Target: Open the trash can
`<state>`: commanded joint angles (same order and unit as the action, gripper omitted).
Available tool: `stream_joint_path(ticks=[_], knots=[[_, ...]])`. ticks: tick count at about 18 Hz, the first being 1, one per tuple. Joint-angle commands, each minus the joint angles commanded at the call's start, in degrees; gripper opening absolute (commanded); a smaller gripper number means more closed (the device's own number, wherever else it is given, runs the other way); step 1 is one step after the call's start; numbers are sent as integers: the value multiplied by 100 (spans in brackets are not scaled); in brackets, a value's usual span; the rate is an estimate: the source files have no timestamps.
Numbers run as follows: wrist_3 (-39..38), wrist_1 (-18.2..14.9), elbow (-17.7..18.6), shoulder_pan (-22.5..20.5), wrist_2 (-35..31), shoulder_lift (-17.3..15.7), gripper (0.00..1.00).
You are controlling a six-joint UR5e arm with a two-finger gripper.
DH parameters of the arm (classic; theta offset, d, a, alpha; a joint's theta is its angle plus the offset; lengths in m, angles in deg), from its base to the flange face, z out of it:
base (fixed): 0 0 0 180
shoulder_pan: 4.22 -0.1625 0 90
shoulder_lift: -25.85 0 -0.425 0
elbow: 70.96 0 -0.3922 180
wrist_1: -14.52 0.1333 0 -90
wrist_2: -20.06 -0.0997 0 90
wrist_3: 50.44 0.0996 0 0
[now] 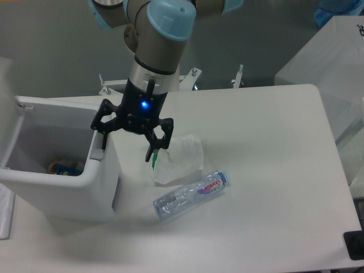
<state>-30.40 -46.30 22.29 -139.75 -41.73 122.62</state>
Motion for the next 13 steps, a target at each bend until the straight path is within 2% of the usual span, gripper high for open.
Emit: stream_joint_path(ticks=[7,10,13], knots=[[53,17,-220,-70,-17,-18,100],[193,70,-246,-377,-219,17,100],[570,114,-246,-684,-430,219,100]])
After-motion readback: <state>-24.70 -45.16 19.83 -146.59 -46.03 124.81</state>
